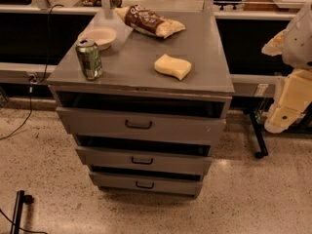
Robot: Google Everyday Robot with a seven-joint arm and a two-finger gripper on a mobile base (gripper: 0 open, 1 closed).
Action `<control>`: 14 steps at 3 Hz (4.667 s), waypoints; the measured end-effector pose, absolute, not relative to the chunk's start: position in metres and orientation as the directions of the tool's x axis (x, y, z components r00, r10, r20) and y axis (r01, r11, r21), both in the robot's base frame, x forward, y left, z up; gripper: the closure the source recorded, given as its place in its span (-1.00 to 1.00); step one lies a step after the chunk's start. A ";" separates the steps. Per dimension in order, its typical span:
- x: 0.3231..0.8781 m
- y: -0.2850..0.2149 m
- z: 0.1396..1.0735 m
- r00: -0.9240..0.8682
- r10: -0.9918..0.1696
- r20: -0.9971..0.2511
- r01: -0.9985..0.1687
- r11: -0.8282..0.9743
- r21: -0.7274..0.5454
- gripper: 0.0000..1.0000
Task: Open middle drawer
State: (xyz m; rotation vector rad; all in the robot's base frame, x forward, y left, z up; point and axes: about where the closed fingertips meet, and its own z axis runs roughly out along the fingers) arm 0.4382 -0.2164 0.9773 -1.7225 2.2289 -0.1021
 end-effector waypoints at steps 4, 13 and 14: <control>0.407 -0.189 0.871 -0.295 -0.842 -0.451 -0.896 0.408 -0.176 -1.00; 0.460 -0.029 0.566 0.209 -0.773 -0.600 -0.974 -0.112 -0.195 -1.00; 0.462 -0.032 0.559 0.193 -0.805 -0.561 -0.975 -0.092 -0.203 -1.00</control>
Offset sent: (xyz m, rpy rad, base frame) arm 0.0186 0.0434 -0.0941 0.2302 -0.1447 -0.0613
